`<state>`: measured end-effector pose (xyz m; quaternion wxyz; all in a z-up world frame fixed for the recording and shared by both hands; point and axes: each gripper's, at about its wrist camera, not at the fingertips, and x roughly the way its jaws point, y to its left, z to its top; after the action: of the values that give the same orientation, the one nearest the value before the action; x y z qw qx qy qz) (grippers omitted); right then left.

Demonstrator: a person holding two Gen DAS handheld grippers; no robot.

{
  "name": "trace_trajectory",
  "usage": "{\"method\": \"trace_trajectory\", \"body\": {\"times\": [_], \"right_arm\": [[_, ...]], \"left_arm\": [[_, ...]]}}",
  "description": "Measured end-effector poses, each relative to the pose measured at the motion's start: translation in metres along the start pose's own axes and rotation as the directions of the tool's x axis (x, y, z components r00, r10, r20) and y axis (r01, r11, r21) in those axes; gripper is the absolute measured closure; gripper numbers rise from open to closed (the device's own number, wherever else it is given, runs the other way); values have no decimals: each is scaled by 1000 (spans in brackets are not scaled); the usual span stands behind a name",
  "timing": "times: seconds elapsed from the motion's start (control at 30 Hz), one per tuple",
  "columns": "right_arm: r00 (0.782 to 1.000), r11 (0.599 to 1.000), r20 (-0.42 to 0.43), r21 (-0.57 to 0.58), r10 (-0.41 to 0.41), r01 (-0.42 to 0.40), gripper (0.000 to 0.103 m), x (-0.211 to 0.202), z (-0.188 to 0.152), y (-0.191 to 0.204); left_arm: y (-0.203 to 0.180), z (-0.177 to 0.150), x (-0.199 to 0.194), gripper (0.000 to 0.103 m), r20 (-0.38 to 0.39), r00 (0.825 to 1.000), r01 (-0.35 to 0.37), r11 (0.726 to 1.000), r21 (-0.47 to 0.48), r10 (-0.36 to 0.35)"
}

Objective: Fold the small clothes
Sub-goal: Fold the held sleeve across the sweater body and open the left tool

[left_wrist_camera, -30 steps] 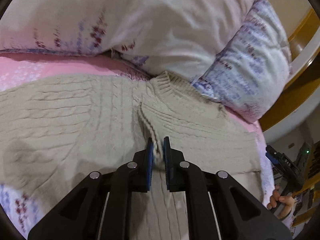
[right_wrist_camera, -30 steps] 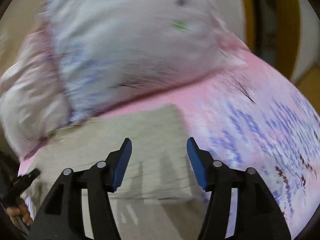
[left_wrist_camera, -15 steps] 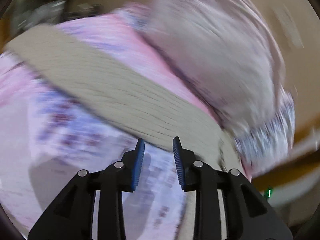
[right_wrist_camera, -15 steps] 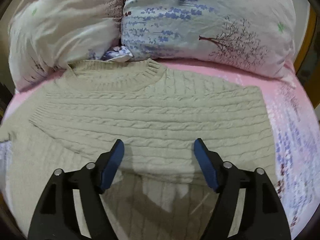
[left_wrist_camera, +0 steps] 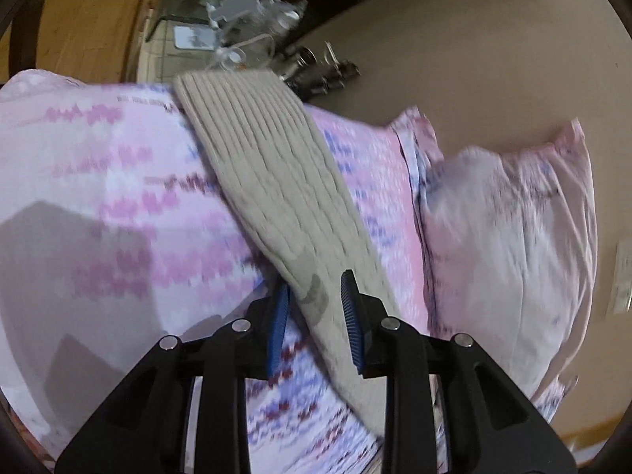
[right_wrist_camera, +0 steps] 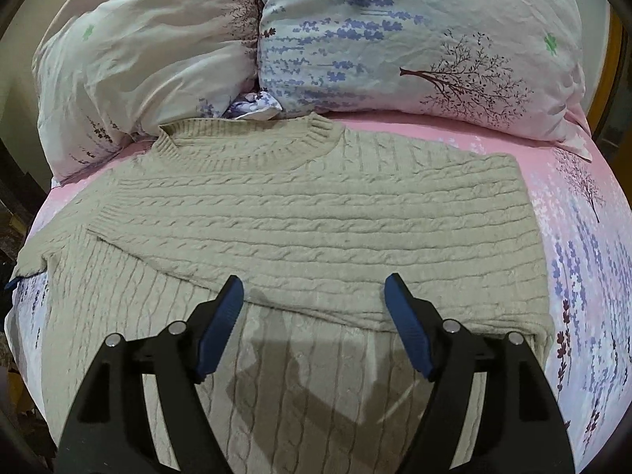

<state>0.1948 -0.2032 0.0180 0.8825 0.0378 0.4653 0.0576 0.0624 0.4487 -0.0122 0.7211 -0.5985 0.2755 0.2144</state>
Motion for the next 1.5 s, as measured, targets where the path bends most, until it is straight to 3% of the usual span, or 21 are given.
{"method": "trace_trajectory", "body": {"times": [0.13, 0.23, 0.37, 0.47, 0.53, 0.63, 0.7, 0.73, 0.83, 0.9, 0.97, 1.03, 1.13, 1.2, 1.23, 1.27, 1.3, 1.33, 1.37, 1.43, 1.5], "right_arm": [[1000, 1000, 4, -10, 9, -9, 29, -2, -3, 3], [1000, 1000, 8, -9, 19, -19, 29, -3, -5, 1], [999, 999, 14, -7, 47, -47, 29, -8, -6, 0], [998, 998, 34, -10, 57, -57, 29, -12, -6, 0], [996, 997, 50, -4, 72, -72, 29, -16, -7, -1], [993, 996, 72, 3, 93, -94, 29, -22, -6, -3], [990, 994, 90, 12, 107, -109, 29, -26, -7, -6], [988, 993, 98, 21, 116, -119, 29, -27, -6, -9], [984, 987, 109, 63, 140, -148, 29, -27, -7, -19], [981, 979, 117, 113, 158, -171, 29, -27, -7, -30], [978, 970, 116, 152, 172, -189, 29, -25, -7, -40], [975, 958, 108, 189, 196, -213, 29, -21, -8, -49], [963, 931, 94, 248, 252, -268, 40, -16, -8, -63], [952, 913, 88, 272, 292, -305, 49, -12, -5, -67], [949, 906, 84, 280, 305, -316, 51, -11, -4, -67], [939, 893, 74, 294, 335, -342, 55, -7, -1, -67], [931, 882, 68, 303, 358, -361, 57, -3, 1, -65], [923, 871, 60, 313, 380, -379, 58, 0, 4, -63], [916, 864, 47, 316, 399, -392, 59, 4, 8, -56], [924, 886, 38, 272, 380, -375, 59, 3, 11, -39], [950, 940, 50, 133, 309, -313, 59, -4, 14, -6]], "left_arm": [[0, 7, 0, 76, 34, 999, -7, 1000, -14, 8], [-8, 10, 2, 94, 68, 998, -21, 999, 30, 19], [-37, 1, -6, 96, 107, 994, 22, 991, 132, -36], [-86, -27, -12, 96, 87, 988, 101, 952, 288, -131], [-119, -53, -12, 96, 42, 980, 163, 908, 385, -194], [-169, -108, -8, 96, -73, 957, 277, 807, 521, -281], [-198, -149, -3, 96, -162, 933, 351, 723, 595, -320], [-216, -182, 1, 96, -225, 914, 400, 655, 641, -338], [-243, -255, 15, 96, -355, 873, 485, 514, 707, -336], [-251, -300, 33, 96, -448, 848, 529, 445, 722, -282], [-252, -352, 57, 96, -538, 827, 556, 367, 746, -162], [-246, -396, 76, 96, -573, 819, 558, 263, 787, -21], [-233, -420, 79, 95, -588, 804, 572, 160, 805, 84], [-229, -415, 67, 95, -589, 804, 580, 114, 807, 79], [-226, -406, 57, 89, -595, 801, 589, 97, 803, 66], [-223, -394, 47, 82, -591, 806, 585, 91, 806, 48], [-223, -384, 39, 61, -574, 818, 569, 93, 817, 30], [-219, -368, 28, 42, -528, 849, 527, 98, 844, -8], [-217, -353, 20, 41, -475, 879, 477, 101, 873, -39], [-208, -320, 6, 41, -329, 942, 334, 94, 938, -68], [-199, -292, 3, 41, -205, 977, 210, 97, 973, -56]]}}
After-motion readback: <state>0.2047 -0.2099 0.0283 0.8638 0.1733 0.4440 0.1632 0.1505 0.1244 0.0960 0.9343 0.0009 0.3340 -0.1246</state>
